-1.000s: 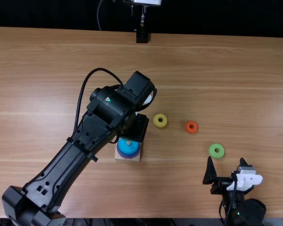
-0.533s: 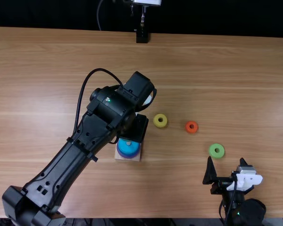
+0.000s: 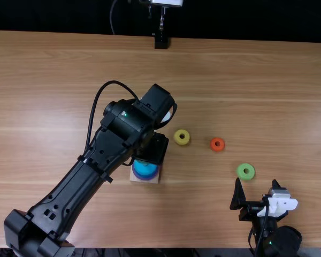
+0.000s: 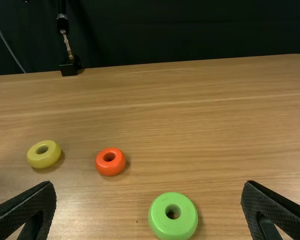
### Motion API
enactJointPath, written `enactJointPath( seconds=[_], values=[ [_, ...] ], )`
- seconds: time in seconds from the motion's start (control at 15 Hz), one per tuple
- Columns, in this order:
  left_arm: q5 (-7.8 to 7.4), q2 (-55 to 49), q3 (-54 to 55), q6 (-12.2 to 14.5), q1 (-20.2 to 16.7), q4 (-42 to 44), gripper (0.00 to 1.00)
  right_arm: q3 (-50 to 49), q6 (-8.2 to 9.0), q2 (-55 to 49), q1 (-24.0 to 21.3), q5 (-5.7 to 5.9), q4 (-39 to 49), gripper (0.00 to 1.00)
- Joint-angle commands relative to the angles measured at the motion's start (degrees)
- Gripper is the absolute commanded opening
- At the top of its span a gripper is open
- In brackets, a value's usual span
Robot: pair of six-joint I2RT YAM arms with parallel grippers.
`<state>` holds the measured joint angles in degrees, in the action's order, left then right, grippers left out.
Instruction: Build the Hanoi tower: stack the rings onto the peg from bottom to top in this color order: purple, dark blue, light blue, dark green, light green, yellow, orange.
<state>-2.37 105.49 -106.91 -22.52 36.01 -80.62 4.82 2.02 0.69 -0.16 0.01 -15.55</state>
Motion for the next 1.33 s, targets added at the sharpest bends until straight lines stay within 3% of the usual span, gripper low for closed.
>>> enactJointPath(
  seconds=[0.0, 0.07, 0.13, 0.33, 0.53, 0.8, 1.07, 1.27],
  values=[
    [-3.22, 0.2, 1.6, 0.1, -0.3, -0.2, 1.0, -4.0, 0.3, -0.7, -0.8, 0.62, -4.0, 1.0],
    [-4.8, 0.2, 1.7, 0.1, -0.9, -0.2, 1.0, -4.0, 0.3, -0.7, -0.8, 0.62, -4.0, 1.0],
    [-5.12, 0.1, 1.7, 0.1, -1.5, 0.1, 1.0, -4.0, 0.3, -0.7, -0.8, 0.62, -4.0, 1.0],
    [-5.01, -0.3, 0.4, 0.2, -3.3, 1.0, 1.0, -4.0, 0.3, -0.7, -0.8, 0.73, -4.0, 1.0],
    [-5.12, -4.9, -1.5, 0.2, -8.1, 2.7, 1.0, -4.0, 0.3, -0.7, -0.8, 0.62, -4.0, 1.0],
    [-5.01, -14.8, 9.6, 0.2, -15.9, 22.4, 1.0, -4.0, 0.3, -0.7, -0.8, 0.62, -4.0, 1.0],
    [-5.01, -30.3, 31.8, 0.2, -24.9, 44.8, 1.0, -4.0, 0.3, -0.7, -0.8, 0.62, -4.0, 1.0],
    [-4.48, -42.6, 46.4, 0.3, -30.4, 54.6, 1.0, -4.0, 0.3, -0.7, -0.8, 0.62, -4.0, 1.0]
  ],
)
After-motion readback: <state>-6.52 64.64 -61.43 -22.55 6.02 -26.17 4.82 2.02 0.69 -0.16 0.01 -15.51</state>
